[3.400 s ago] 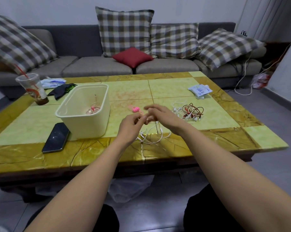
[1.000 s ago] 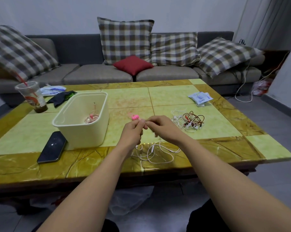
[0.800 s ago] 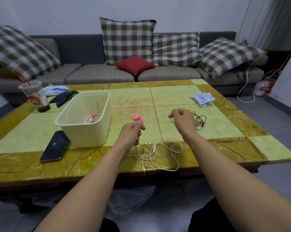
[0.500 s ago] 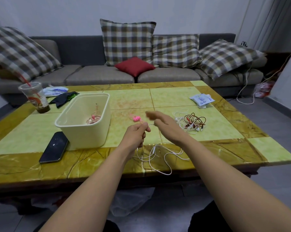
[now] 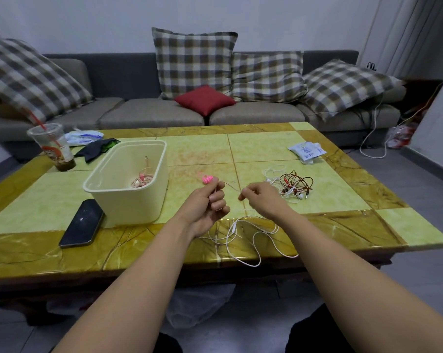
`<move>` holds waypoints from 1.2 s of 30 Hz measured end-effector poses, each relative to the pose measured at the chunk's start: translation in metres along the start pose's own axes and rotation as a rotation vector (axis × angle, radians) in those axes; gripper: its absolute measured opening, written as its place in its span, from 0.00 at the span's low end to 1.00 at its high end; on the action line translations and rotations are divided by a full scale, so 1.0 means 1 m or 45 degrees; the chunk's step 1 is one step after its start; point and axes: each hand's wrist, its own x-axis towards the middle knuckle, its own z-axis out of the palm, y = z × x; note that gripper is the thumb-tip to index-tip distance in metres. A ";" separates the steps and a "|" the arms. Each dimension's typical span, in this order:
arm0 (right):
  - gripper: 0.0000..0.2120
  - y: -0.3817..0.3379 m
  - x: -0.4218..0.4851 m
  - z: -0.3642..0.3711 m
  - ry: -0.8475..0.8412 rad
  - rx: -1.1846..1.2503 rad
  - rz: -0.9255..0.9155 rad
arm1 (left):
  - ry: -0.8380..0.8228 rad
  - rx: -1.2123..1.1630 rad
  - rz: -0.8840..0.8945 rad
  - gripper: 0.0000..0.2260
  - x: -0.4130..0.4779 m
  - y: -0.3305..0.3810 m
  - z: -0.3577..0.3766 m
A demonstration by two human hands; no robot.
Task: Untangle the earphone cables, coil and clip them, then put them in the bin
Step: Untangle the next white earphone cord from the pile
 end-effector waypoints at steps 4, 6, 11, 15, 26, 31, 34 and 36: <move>0.14 -0.002 -0.012 0.005 -0.542 -0.164 -0.070 | 0.064 -0.321 0.184 0.09 0.007 0.000 0.005; 0.14 -0.008 -0.016 0.006 -0.635 -0.141 -0.136 | 0.153 -0.123 0.326 0.10 0.011 -0.003 0.002; 0.13 -0.019 -0.016 0.000 -0.378 -0.052 -0.265 | 0.344 1.244 0.644 0.11 0.011 -0.013 -0.010; 0.12 -0.014 -0.008 -0.004 -0.023 0.076 -0.277 | 0.228 1.376 0.540 0.13 0.007 -0.018 -0.009; 0.15 -0.002 -0.008 0.005 -0.281 0.084 -0.200 | 0.095 -0.007 0.254 0.11 0.003 -0.009 0.014; 0.11 -0.010 -0.016 0.006 -0.588 -0.046 -0.188 | 0.381 0.864 0.578 0.12 0.009 -0.013 0.001; 0.12 -0.013 -0.015 -0.001 -0.392 -0.007 -0.205 | 0.453 1.581 0.673 0.12 0.008 -0.016 -0.005; 0.13 -0.013 -0.012 -0.006 -0.173 0.083 -0.213 | 0.375 1.623 0.529 0.15 0.006 -0.018 -0.006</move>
